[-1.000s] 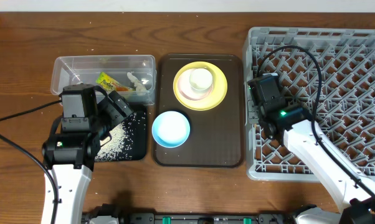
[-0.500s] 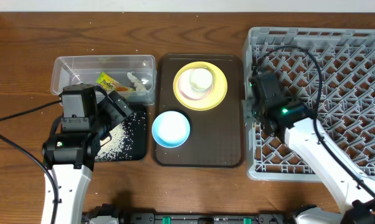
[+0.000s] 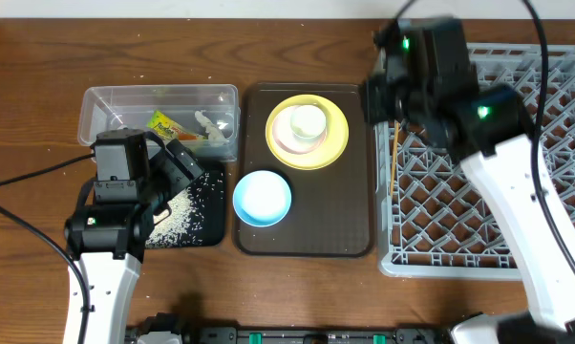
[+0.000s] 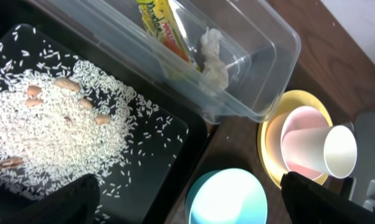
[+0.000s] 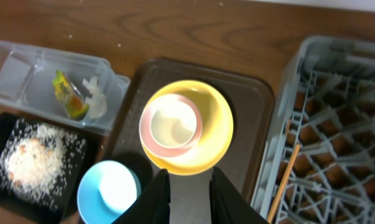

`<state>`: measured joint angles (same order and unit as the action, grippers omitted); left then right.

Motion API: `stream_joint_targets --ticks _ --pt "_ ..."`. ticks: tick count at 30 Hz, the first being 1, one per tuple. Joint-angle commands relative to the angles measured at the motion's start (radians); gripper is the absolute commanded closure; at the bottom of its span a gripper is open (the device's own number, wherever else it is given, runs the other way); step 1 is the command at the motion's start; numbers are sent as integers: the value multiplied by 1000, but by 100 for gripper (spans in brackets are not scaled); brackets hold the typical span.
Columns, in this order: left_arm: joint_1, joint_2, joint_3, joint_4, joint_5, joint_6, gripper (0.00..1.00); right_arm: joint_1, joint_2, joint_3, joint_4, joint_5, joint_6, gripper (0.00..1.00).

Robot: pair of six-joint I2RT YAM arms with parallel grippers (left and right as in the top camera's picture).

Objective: Sort waste into correct bins and load items into the dishwasher rack
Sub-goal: 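Move the right gripper over the white cup on the yellow plate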

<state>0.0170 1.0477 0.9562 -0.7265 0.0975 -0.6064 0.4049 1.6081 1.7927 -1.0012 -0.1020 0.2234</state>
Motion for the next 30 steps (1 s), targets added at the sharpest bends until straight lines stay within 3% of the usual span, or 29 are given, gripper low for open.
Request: stream_joint_targets --ticks 1,10,14,30 --pt "4 3 14 1 -9 -1 5 -3 121 141 -51 -47 -84 80" --pt "4 3 14 1 -9 -1 5 102 352 232 -42 5 -239 76" --pt "4 3 14 1 -9 -1 5 175 460 231 -24 168 -249 75" --pt "4 3 14 1 -9 -1 5 241 642 224 35 181 -274 74"
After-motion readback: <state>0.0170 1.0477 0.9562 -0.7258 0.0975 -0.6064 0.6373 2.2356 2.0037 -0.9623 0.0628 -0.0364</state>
